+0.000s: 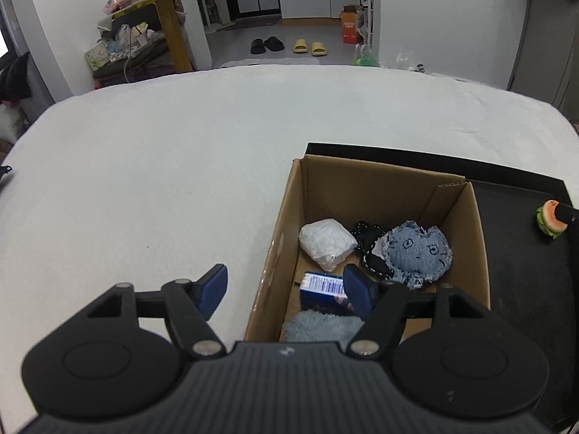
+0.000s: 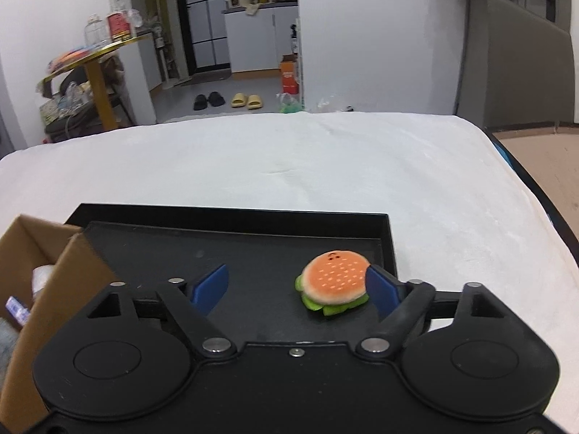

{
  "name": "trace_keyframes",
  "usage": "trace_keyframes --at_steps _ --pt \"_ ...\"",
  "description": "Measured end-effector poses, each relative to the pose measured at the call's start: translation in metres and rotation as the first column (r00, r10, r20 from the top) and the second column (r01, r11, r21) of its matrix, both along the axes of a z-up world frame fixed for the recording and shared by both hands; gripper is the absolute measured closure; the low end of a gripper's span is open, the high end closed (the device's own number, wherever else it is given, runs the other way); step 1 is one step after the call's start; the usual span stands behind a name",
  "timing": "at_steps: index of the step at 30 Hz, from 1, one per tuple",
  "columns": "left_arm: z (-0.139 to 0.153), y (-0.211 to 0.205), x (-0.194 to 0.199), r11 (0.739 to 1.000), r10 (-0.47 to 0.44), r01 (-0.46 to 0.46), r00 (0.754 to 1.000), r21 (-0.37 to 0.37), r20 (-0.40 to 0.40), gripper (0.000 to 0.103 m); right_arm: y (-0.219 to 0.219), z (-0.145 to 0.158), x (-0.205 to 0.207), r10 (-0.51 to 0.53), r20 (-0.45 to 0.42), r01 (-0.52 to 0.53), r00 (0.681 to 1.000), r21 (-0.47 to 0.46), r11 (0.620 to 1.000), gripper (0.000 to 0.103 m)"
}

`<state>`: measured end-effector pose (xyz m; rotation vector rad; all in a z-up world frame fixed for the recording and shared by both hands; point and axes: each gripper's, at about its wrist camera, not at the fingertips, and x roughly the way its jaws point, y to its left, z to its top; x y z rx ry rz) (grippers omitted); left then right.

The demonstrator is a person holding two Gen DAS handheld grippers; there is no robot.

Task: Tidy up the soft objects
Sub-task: 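Move the right gripper to the hamburger plush and grasp it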

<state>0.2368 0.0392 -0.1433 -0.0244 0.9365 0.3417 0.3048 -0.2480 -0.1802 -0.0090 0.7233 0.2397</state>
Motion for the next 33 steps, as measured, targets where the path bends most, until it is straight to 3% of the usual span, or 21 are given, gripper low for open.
trace_keyframes --at_steps 8,12,21,26,33 --pt "-0.005 -0.015 0.015 0.999 0.003 -0.001 0.999 0.051 -0.032 0.034 -0.009 -0.023 0.016 -0.026 -0.037 0.026 0.999 0.007 1.0 0.036" --pt "-0.006 -0.022 0.018 0.997 0.0 0.004 0.999 0.075 -0.045 0.034 -0.015 -0.031 0.022 -0.03 -0.071 0.032 0.997 0.032 0.999 0.048" --pt "-0.003 -0.025 0.017 0.996 0.02 -0.016 0.998 0.088 -0.052 0.034 -0.021 -0.041 0.032 -0.047 -0.11 0.052 0.993 0.045 0.998 0.045" --pt "0.003 -0.023 0.01 0.996 0.025 -0.021 0.999 0.092 -0.046 0.034 -0.02 -0.042 0.029 -0.026 -0.144 0.036 0.989 0.066 0.997 0.065" --pt "0.01 -0.017 0.0 0.997 0.03 -0.027 0.998 0.079 -0.047 0.034 -0.022 -0.031 0.018 -0.009 -0.167 0.026 0.986 0.099 0.995 0.07"
